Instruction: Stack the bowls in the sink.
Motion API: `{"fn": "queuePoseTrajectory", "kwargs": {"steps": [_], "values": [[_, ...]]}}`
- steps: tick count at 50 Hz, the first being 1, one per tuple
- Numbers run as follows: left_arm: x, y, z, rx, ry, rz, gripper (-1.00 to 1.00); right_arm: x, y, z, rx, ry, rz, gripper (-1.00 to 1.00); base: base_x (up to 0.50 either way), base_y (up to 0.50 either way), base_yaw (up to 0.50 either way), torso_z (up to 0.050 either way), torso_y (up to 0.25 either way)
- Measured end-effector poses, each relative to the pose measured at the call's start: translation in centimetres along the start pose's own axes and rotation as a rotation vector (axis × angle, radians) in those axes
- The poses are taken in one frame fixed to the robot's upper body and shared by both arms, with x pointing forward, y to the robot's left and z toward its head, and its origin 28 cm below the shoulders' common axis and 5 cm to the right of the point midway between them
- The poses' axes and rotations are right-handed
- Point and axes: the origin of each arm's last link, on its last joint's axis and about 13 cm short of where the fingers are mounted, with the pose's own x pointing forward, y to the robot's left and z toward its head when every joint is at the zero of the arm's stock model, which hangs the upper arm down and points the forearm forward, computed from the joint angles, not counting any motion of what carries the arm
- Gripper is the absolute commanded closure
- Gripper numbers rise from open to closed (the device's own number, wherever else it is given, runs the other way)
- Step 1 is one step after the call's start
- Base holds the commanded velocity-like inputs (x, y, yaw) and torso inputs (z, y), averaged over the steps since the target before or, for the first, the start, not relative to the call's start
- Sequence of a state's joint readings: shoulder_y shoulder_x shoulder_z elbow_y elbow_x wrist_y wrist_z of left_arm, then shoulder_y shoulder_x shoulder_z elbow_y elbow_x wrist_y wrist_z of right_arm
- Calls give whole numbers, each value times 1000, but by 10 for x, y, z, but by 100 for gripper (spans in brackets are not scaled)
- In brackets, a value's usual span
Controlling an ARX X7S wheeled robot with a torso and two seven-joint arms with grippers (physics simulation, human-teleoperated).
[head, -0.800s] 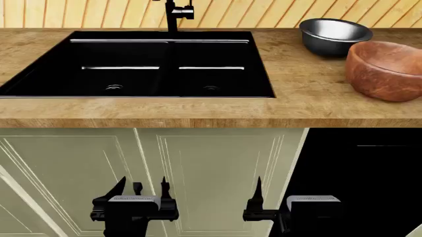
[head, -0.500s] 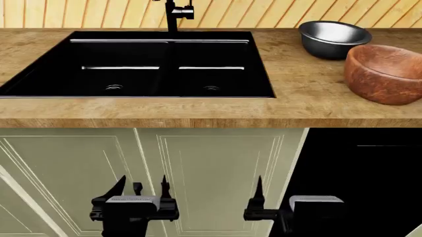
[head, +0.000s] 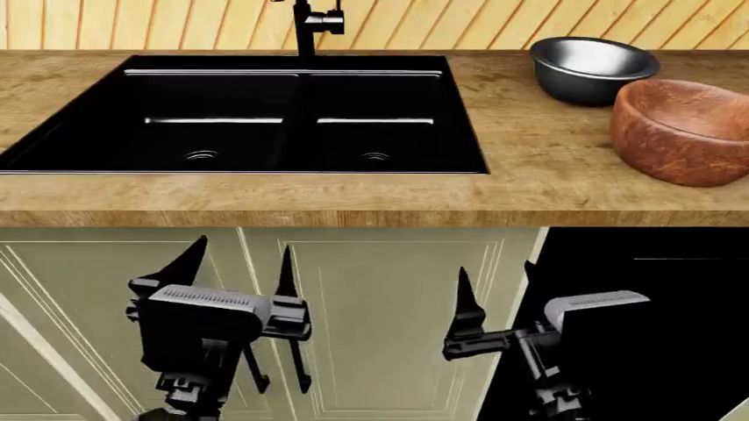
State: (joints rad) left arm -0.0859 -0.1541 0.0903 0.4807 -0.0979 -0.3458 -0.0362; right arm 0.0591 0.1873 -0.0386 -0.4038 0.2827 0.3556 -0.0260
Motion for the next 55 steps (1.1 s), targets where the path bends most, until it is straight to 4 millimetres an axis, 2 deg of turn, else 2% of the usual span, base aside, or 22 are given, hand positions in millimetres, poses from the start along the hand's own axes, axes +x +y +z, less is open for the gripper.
{"fn": "queuePoseTrajectory", "kwargs": {"steps": [16,25,37,55], "values": [[36,5,76,69,-160,-74,-100,23,-13,77,-26,-73,95,-100,0,0,0,0,0],[50,13,108,111,-232,-65,-100,28,-16,107,-46,-108,108,-100,0,0,0,32,164],[57,20,129,154,-288,-56,-100,30,-20,128,-70,-137,104,-100,0,0,0,41,206],[62,22,141,185,-318,-64,-100,34,-28,148,-78,-138,59,-100,0,0,0,42,204]]}}
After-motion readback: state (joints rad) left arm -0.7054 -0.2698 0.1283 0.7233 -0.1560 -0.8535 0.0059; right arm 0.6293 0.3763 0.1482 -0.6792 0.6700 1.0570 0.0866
